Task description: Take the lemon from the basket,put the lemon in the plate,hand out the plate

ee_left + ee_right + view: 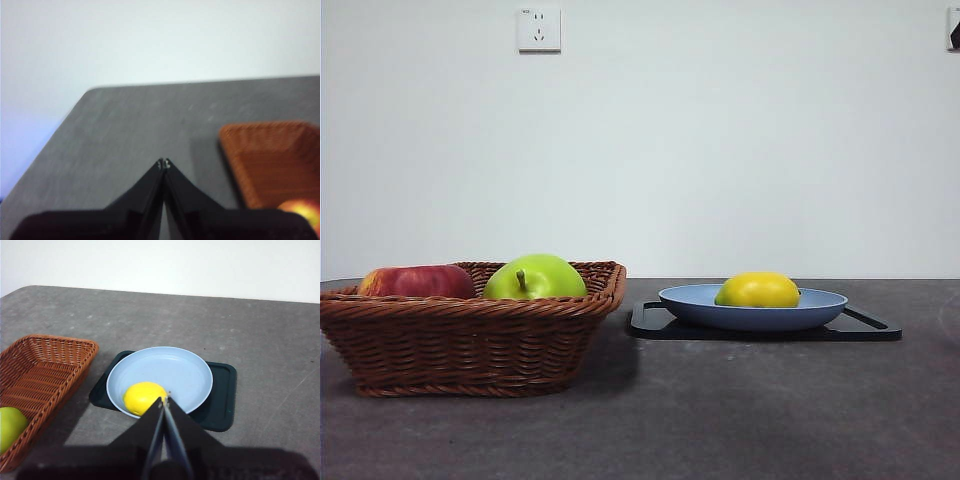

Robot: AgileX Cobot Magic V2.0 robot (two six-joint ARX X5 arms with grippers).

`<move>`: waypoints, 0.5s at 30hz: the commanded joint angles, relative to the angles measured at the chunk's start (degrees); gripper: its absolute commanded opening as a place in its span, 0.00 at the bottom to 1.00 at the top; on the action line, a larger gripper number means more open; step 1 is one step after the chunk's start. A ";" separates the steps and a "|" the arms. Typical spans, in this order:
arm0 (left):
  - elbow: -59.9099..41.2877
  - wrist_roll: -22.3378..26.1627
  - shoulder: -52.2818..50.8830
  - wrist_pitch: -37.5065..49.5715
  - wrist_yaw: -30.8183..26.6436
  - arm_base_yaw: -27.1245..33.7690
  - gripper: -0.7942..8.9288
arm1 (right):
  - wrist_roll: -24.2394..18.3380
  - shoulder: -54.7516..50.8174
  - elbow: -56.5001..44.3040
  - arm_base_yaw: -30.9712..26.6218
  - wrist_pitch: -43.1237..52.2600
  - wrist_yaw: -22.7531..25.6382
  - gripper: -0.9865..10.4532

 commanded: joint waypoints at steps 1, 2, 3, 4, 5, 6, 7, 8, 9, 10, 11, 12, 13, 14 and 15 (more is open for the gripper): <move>-3.87 -0.20 -0.07 1.27 0.04 2.51 0.09 | 0.74 0.13 0.50 0.33 0.55 0.24 0.09; -5.46 -0.20 -0.07 2.58 0.22 3.23 0.09 | 0.74 0.13 0.50 0.33 0.52 0.22 0.09; -7.48 -0.24 -0.07 4.33 0.35 4.00 0.09 | 0.74 0.13 0.50 0.33 0.52 0.22 0.09; -9.57 -0.44 -0.07 6.54 0.39 4.57 0.09 | 0.74 0.13 0.50 0.33 0.55 0.24 0.09; -11.34 -0.46 -0.07 8.59 0.55 4.96 0.09 | 0.74 0.13 0.50 0.33 0.55 0.24 0.09; -13.31 -0.44 -0.07 10.97 1.44 5.33 0.09 | 0.74 0.13 0.50 0.33 0.55 0.24 0.09; -14.99 -0.44 -0.07 13.31 2.43 5.64 0.09 | 0.74 0.13 0.50 0.33 0.55 0.24 0.09; -16.83 -0.44 -0.07 15.93 3.54 5.97 0.09 | 0.74 0.13 0.50 0.33 0.55 0.24 0.09; -18.49 -0.44 -0.07 18.38 4.44 6.25 0.09 | 0.74 0.13 0.50 0.33 0.52 0.24 0.09; -19.80 -0.44 -0.07 20.20 4.92 6.47 0.09 | 0.74 0.13 0.50 0.33 0.52 0.24 0.09; -21.14 -0.59 -0.07 22.10 5.01 6.64 0.09 | 0.74 0.13 0.50 0.33 0.55 0.24 0.09; -22.23 -0.74 -0.07 23.47 4.98 6.75 0.09 | 0.74 0.13 0.50 0.33 0.52 0.22 0.09; -22.99 -0.90 -0.07 24.28 4.98 6.91 0.09 | 0.74 0.13 0.50 0.33 0.52 0.24 0.09; -23.65 -1.18 -0.07 24.61 4.96 7.06 0.09 | 0.74 0.13 0.50 0.33 0.55 0.24 0.09; -24.02 -1.51 -0.07 24.57 4.90 7.21 0.09 | 0.74 0.13 0.50 0.33 0.55 0.24 0.09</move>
